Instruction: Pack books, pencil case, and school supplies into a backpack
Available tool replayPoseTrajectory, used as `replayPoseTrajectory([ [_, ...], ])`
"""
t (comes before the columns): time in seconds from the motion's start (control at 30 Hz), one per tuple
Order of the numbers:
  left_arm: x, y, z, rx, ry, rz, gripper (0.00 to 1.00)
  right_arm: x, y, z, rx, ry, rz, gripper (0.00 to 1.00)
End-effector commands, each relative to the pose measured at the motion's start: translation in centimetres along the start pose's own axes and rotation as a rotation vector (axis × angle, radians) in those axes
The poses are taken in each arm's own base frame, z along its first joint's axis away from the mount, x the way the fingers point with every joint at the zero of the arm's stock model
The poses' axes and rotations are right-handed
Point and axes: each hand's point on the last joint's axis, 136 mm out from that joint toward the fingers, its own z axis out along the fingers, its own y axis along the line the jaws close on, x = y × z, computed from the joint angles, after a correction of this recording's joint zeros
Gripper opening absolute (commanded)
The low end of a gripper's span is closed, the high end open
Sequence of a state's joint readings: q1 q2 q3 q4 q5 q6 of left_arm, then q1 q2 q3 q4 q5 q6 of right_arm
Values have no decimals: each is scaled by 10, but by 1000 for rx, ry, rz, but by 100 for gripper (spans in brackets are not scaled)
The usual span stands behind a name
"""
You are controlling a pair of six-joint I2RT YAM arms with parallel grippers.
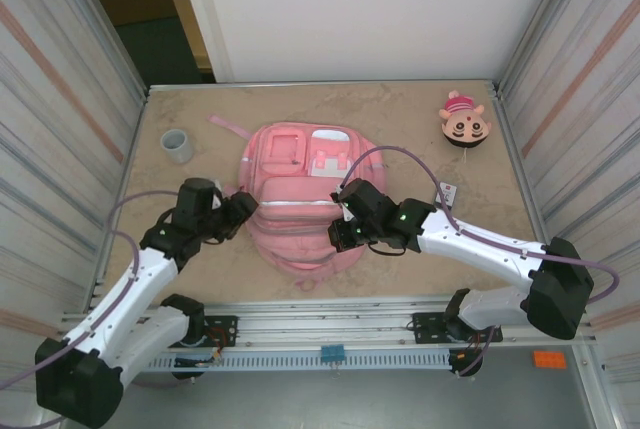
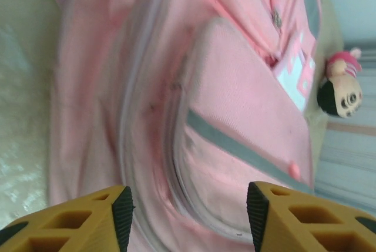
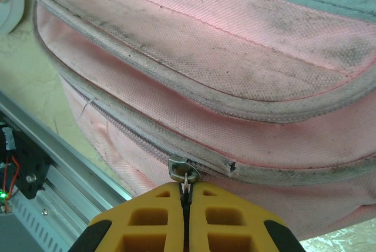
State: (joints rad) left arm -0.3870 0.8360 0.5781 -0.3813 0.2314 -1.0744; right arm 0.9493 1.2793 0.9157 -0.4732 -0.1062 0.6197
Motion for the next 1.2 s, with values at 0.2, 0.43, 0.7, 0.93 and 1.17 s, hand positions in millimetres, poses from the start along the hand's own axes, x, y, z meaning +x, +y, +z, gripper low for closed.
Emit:
replayPoseTrajectory([
  [0.2,49,-12,15,41,58,-22,59,-6,6,-1,-28,-29,3,0],
  [0.43,60,-18,31,50,98,-18,59,-7,7,-2,-32,-34,-3,0],
  [0.7,64,-15,38,55,104,-42,57,-11,10,-2,-41,-56,2,0],
  [0.93,67,-30,39,100,123,-39,57,-8,10,0,-45,-42,1,0],
  [1.17,56,-54,11,99,46,311,60,-6,8,0,-41,-40,1,0],
])
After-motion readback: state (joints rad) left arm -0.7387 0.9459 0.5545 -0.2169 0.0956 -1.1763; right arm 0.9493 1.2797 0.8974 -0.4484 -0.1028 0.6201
